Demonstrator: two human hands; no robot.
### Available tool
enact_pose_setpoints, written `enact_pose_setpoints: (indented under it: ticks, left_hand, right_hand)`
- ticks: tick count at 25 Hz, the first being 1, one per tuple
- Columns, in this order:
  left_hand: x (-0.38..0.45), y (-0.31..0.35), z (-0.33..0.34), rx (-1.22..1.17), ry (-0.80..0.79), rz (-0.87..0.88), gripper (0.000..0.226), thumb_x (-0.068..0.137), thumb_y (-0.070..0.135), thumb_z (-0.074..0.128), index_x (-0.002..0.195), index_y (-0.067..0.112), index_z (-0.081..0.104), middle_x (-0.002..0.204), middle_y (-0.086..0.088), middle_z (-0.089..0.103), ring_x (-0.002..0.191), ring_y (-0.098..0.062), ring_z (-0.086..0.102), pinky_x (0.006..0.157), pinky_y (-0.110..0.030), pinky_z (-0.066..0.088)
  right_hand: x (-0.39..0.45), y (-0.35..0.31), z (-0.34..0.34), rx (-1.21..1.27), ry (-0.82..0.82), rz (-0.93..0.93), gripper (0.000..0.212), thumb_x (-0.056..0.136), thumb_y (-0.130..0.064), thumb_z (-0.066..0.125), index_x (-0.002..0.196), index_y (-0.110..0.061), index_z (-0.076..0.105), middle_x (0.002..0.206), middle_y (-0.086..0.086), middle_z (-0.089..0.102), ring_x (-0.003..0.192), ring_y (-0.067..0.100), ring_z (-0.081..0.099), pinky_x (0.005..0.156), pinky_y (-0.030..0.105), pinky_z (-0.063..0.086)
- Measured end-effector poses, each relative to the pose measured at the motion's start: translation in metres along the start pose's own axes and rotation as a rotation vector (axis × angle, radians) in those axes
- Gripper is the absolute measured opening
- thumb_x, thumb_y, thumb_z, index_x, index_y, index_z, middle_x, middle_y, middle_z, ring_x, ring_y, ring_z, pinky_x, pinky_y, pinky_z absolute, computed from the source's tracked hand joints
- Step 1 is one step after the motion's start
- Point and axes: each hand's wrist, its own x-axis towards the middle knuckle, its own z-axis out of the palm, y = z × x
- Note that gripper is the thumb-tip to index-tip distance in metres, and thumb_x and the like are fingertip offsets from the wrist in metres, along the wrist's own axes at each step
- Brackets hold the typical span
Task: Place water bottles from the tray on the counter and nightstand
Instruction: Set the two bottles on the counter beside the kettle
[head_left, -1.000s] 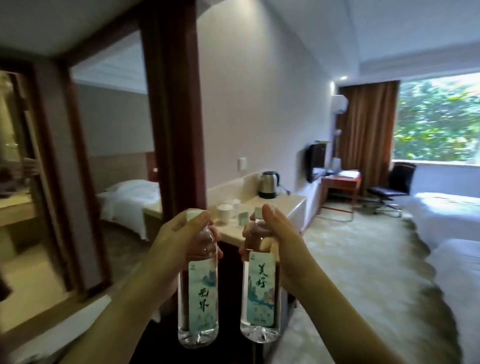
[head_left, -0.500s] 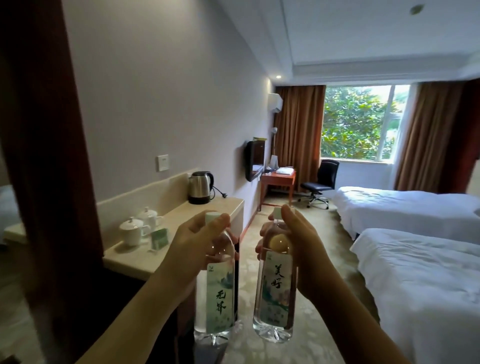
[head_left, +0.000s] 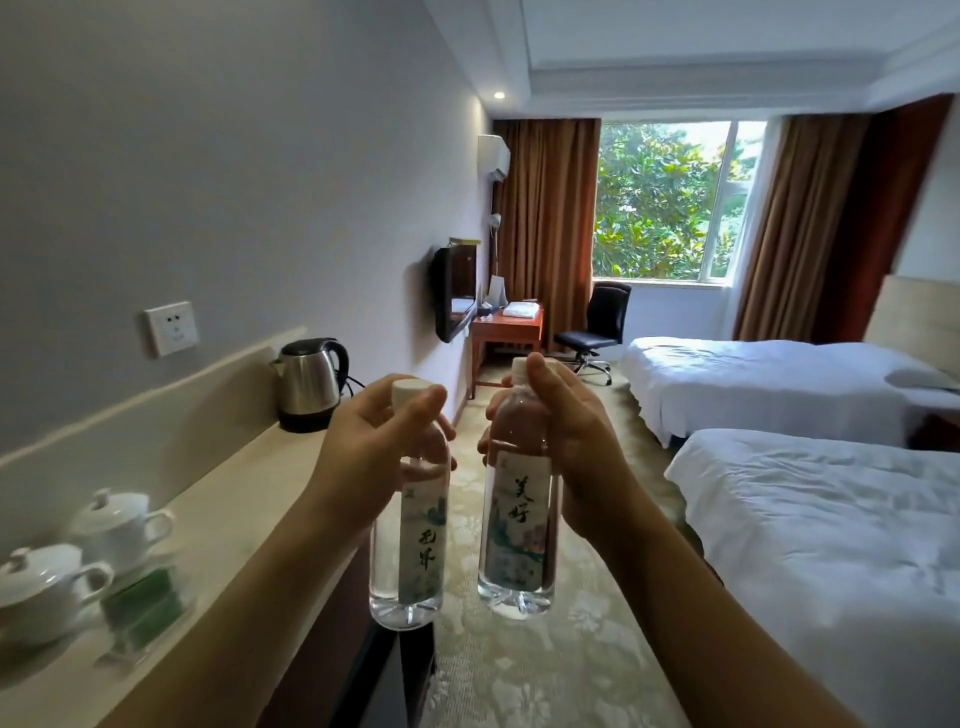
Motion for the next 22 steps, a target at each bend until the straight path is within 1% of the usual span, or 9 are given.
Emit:
enact_pose_setpoints:
  ticks: [2, 4, 7, 9, 13, 15, 18, 20, 22]
  left_hand:
    - [0.035, -0.028, 0.001, 0.028, 0.021, 0.021, 0.022, 0.081, 0.040, 0.066, 0.080, 0.019, 0.067, 0.070, -0.002, 0.072, 0.060, -0.021, 0.070, 0.058, -0.030, 0.058]
    - [0.069, -0.055, -0.001, 0.062, 0.090, 0.021, 0.029, 0.080, 0.041, 0.065, 0.085, 0.013, 0.065, 0.072, -0.003, 0.072, 0.061, -0.022, 0.071, 0.057, -0.028, 0.058]
    - [0.119, -0.089, -0.013, 0.106, 0.223, 0.011, 0.042, 0.078, 0.043, 0.064, 0.093, 0.004, 0.063, 0.073, -0.005, 0.072, 0.061, -0.023, 0.071, 0.055, -0.028, 0.059]
    - [0.145, -0.104, -0.027, 0.143, 0.317, 0.007, 0.037, 0.078, 0.044, 0.064, 0.092, 0.010, 0.065, 0.072, -0.003, 0.072, 0.061, -0.023, 0.071, 0.054, -0.026, 0.058]
    - [0.172, -0.122, -0.072, 0.290, 0.585, 0.100, 0.022, 0.082, 0.047, 0.066, 0.083, 0.026, 0.069, 0.074, -0.009, 0.069, 0.064, -0.019, 0.069, 0.055, -0.024, 0.058]
    - [0.177, -0.131, -0.100, 0.384, 0.740, 0.127, 0.016, 0.083, 0.044, 0.068, 0.080, 0.028, 0.069, 0.075, -0.010, 0.068, 0.062, -0.017, 0.067, 0.055, -0.025, 0.058]
    - [0.177, -0.149, -0.140, 0.514, 0.930, 0.145, 0.022, 0.081, 0.048, 0.066, 0.083, 0.026, 0.069, 0.075, -0.002, 0.070, 0.063, -0.012, 0.066, 0.053, -0.025, 0.056]
    - [0.176, -0.168, -0.164, 0.577, 1.029, 0.134, 0.028, 0.079, 0.053, 0.066, 0.084, 0.026, 0.069, 0.074, -0.001, 0.070, 0.064, -0.014, 0.066, 0.054, -0.031, 0.060]
    - [0.179, -0.188, -0.186, 0.609, 1.102, 0.134, 0.028, 0.078, 0.053, 0.067, 0.082, 0.025, 0.067, 0.069, -0.004, 0.068, 0.059, -0.016, 0.064, 0.054, -0.038, 0.057]
  right_hand:
    - [0.042, 0.026, -0.019, 0.001, -0.013, 0.011, 0.034, 0.086, -0.049, 0.062, 0.092, -0.016, 0.065, 0.080, 0.017, 0.067, 0.064, 0.029, 0.067, 0.057, 0.033, 0.058]
    - [0.086, 0.053, -0.033, -0.007, -0.053, 0.023, 0.042, 0.086, -0.050, 0.060, 0.097, -0.009, 0.062, 0.078, 0.014, 0.069, 0.063, 0.026, 0.069, 0.057, 0.032, 0.058]
    - [0.163, 0.097, -0.038, 0.058, -0.161, 0.038, 0.033, 0.086, -0.048, 0.063, 0.088, -0.014, 0.064, 0.075, 0.011, 0.069, 0.063, 0.029, 0.068, 0.059, 0.036, 0.057]
    - [0.212, 0.123, -0.029, 0.097, -0.255, 0.055, 0.031, 0.087, -0.046, 0.064, 0.084, -0.015, 0.065, 0.075, 0.013, 0.068, 0.063, 0.030, 0.067, 0.060, 0.036, 0.057]
    - [0.284, 0.183, 0.017, 0.193, -0.509, 0.095, 0.025, 0.089, -0.043, 0.061, 0.080, -0.021, 0.069, 0.072, 0.009, 0.069, 0.062, 0.026, 0.069, 0.058, 0.034, 0.057]
    - [0.308, 0.211, 0.047, 0.223, -0.610, 0.122, 0.029, 0.090, -0.044, 0.060, 0.086, -0.017, 0.068, 0.074, 0.008, 0.070, 0.064, 0.027, 0.069, 0.060, 0.035, 0.057]
    - [0.332, 0.250, 0.092, 0.231, -0.718, 0.127, 0.034, 0.089, -0.044, 0.060, 0.091, -0.010, 0.065, 0.078, 0.011, 0.067, 0.068, 0.028, 0.066, 0.060, 0.034, 0.057]
    - [0.342, 0.277, 0.118, 0.236, -0.753, 0.084, 0.030, 0.088, -0.044, 0.063, 0.087, -0.014, 0.066, 0.076, 0.008, 0.068, 0.067, 0.025, 0.068, 0.060, 0.032, 0.057]
    - [0.353, 0.304, 0.139, 0.248, -0.766, 0.047, 0.033, 0.086, -0.046, 0.063, 0.086, -0.012, 0.065, 0.072, 0.006, 0.068, 0.066, 0.023, 0.068, 0.060, 0.031, 0.057]
